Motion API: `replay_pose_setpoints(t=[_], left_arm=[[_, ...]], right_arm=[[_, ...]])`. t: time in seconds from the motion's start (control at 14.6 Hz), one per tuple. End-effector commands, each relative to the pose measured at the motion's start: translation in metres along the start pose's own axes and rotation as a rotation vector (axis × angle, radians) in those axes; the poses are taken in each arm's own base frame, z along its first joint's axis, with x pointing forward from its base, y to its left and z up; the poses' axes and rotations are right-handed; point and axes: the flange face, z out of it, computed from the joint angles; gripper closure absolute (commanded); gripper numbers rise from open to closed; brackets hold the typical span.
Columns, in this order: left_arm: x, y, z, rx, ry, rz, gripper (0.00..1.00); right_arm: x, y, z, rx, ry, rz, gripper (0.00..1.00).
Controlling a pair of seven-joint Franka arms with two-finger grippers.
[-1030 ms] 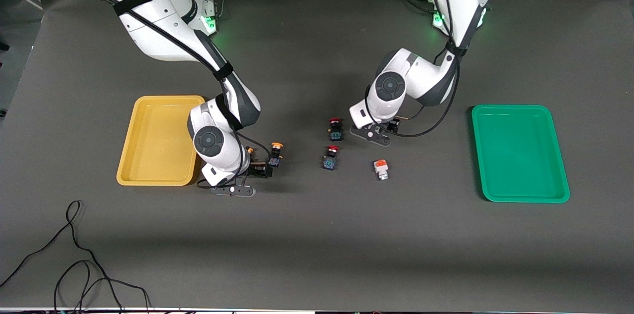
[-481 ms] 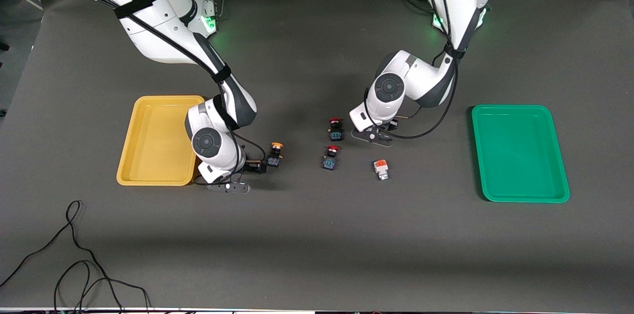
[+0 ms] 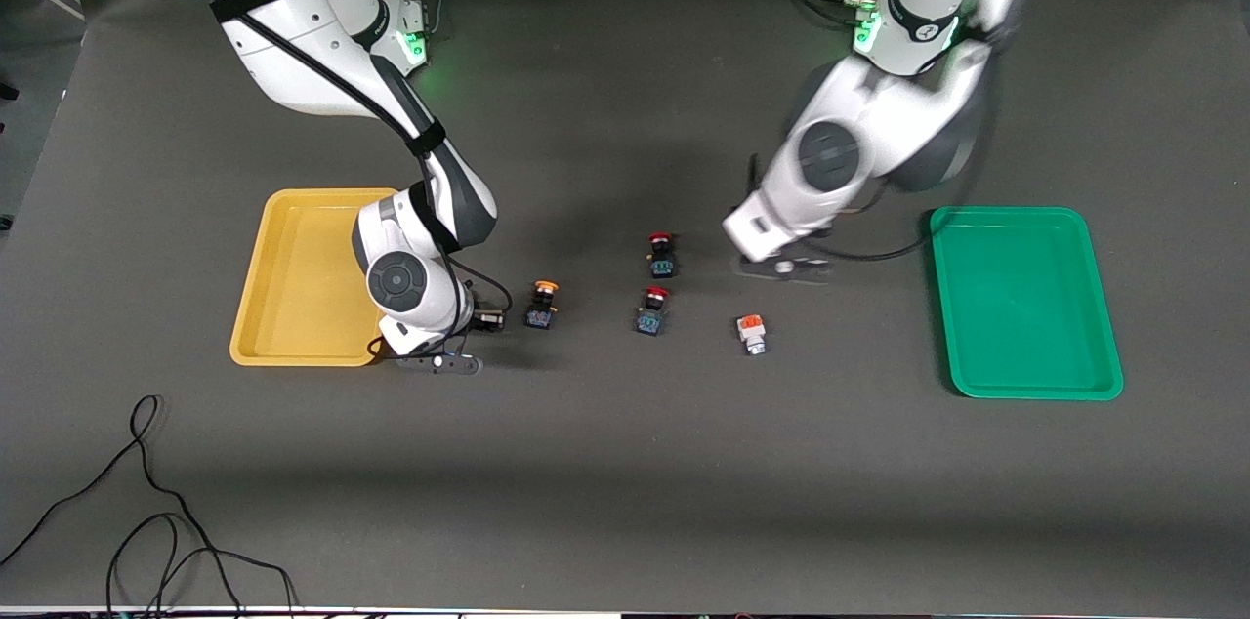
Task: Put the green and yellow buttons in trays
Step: 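Place the green button in the green tray while the right gripper places yellow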
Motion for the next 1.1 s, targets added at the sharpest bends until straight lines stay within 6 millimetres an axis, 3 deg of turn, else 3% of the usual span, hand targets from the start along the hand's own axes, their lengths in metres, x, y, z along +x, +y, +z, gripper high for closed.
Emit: replay_pose_setpoints(t=[0.0,0.14,0.21,0.34,0.48,0.62,0.82,1.03], left_arm=[[-0.018,-0.072,-0.068,-0.051,-0.004,-0.125,0.73],[-0.018,-0.143,-0.096,-0.058,0.002,-0.239,0.74],[-0.014,-0.176,-0.102,-0.066,0.011,-0.291,0.74],[-0.008,-0.244,-0.102,-0.015,0.036,-0.357,0.75],[0.002,-0.294,-0.084,0.002,0.038,-0.317,0.75],[0.015,-0.333,-0.051,0.009,0.028,-0.267,0.75],[0.044,-0.344,0.027,0.061,0.002,-0.199,0.76],[0.059,-0.346,0.105,0.085,0.006,-0.166,0.77]], right_arm=[[-0.017,0.007,-0.010,-0.006,-0.009,-0.027,0.15],[-0.018,0.005,-0.009,-0.003,-0.002,-0.031,0.13],[-0.018,0.005,-0.009,-0.004,-0.001,-0.040,0.28],[-0.018,0.006,-0.009,-0.005,-0.002,-0.043,1.00],[-0.015,0.008,-0.010,-0.011,0.006,-0.048,1.00],[-0.012,0.008,-0.016,-0.017,0.021,-0.056,1.00],[-0.003,0.014,-0.059,0.011,0.071,-0.038,1.00],[0.003,0.044,-0.114,-0.019,0.029,-0.016,1.00]])
